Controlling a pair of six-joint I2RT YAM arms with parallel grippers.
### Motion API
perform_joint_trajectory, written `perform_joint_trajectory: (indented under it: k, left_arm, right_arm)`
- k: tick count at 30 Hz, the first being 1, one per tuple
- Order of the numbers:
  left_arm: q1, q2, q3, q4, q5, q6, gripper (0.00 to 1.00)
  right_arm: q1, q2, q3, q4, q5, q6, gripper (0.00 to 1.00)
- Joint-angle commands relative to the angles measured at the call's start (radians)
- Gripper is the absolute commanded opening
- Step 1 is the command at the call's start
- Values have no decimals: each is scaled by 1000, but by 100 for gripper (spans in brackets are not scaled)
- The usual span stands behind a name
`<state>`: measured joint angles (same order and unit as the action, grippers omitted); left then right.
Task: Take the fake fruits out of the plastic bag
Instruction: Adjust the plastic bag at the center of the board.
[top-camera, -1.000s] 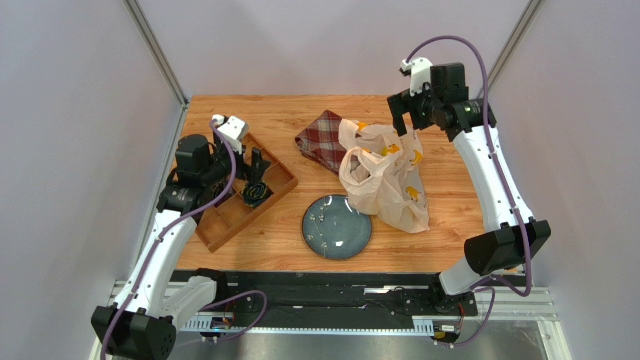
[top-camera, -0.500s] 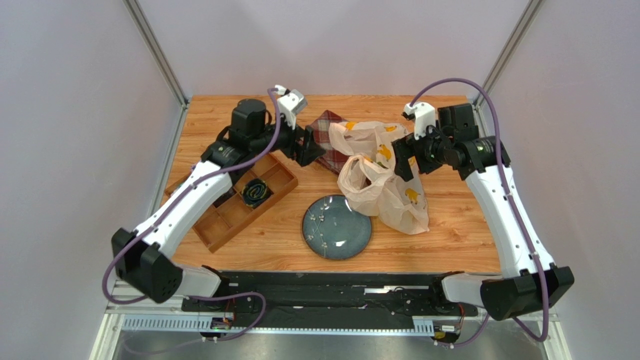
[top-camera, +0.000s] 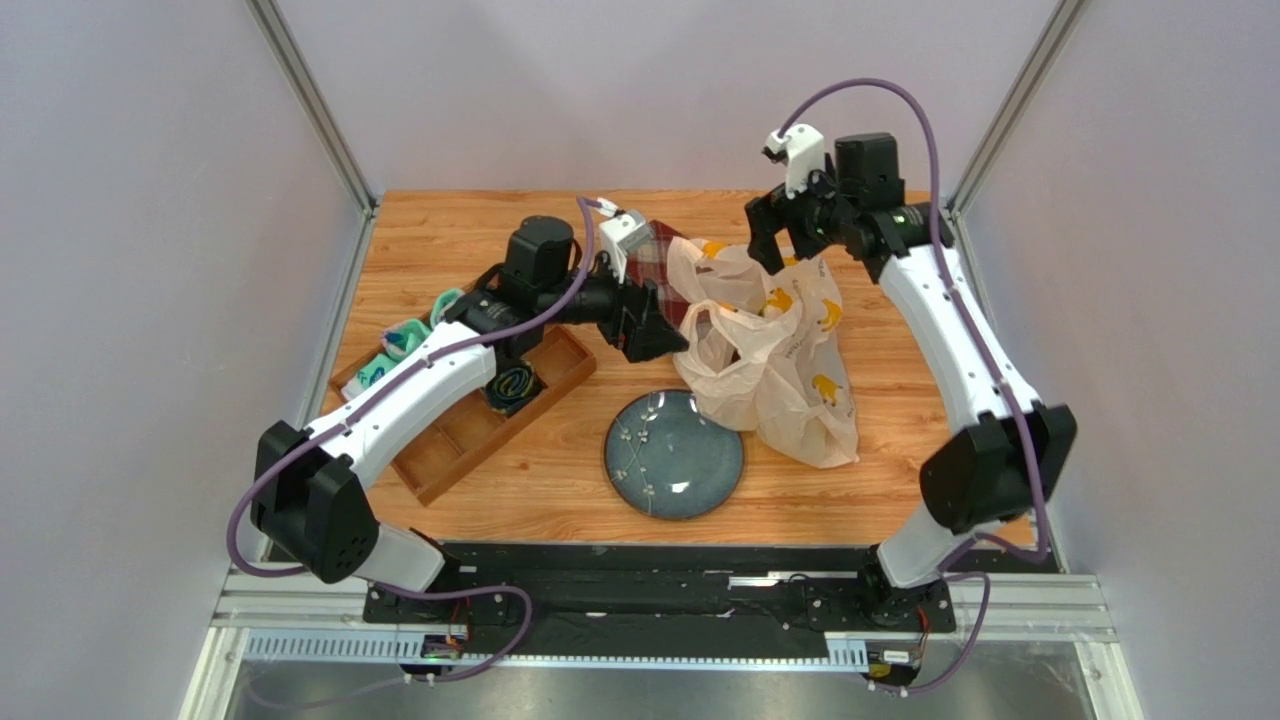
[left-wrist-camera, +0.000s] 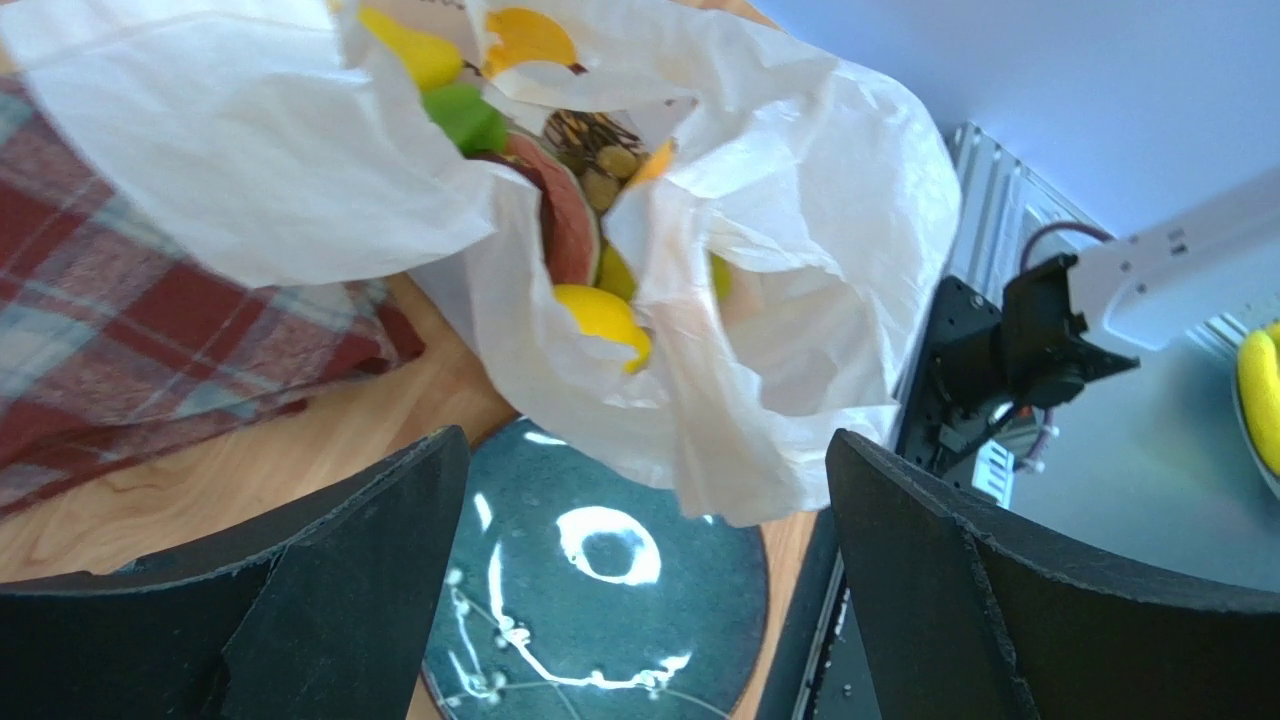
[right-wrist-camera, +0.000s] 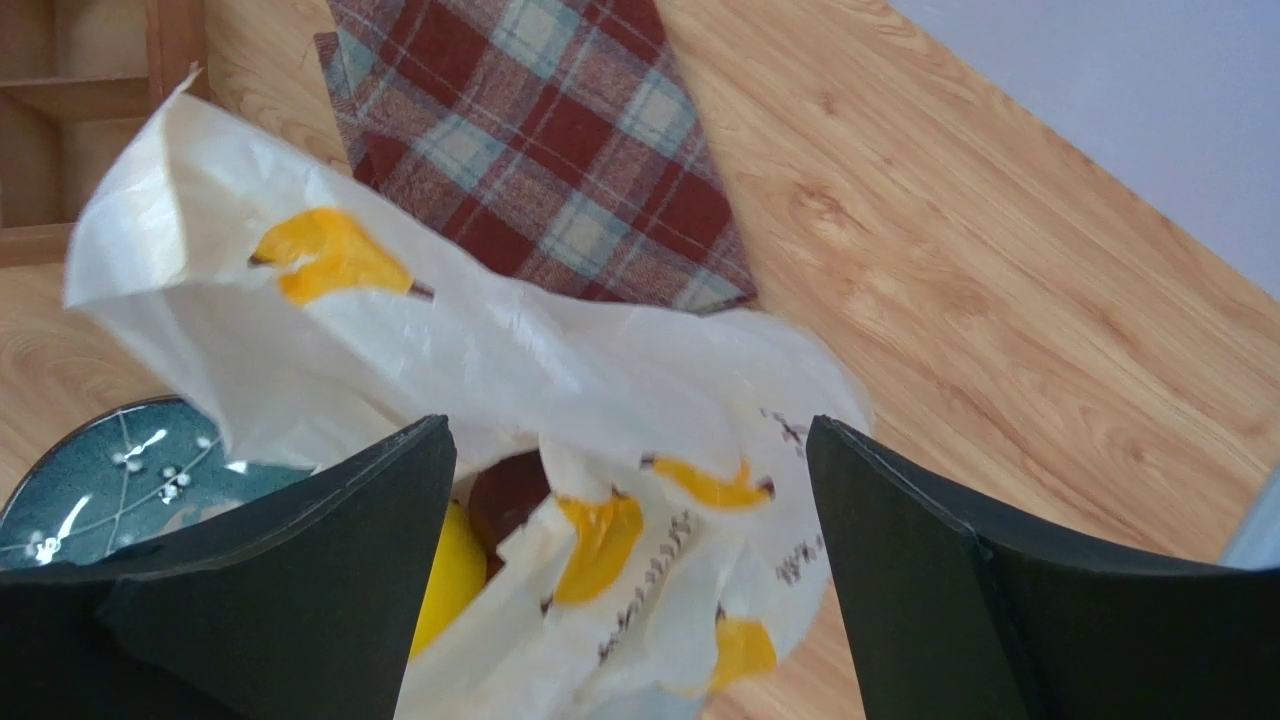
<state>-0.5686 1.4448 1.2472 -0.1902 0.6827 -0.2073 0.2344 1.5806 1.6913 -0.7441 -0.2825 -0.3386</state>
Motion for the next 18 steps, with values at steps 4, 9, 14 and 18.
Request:
perform_joint_trajectory:
  k: [4,9,14,18]
  left_arm:
    - [-82,-15,26,23,29,29,98]
    - [-93,22,40,9,-67,40,88]
    - [-93,48,90,-20,-69,95,65]
    - [-93,57,92,-12,-52,105,35]
  right_arm:
    - [45,209,175,26,-171,-65,93]
    - [56,277,249,-14,-211,-71,93]
    - [54,288,326,-126,-322,-126,93]
    - [98,303,259,-80,-189,-157,93]
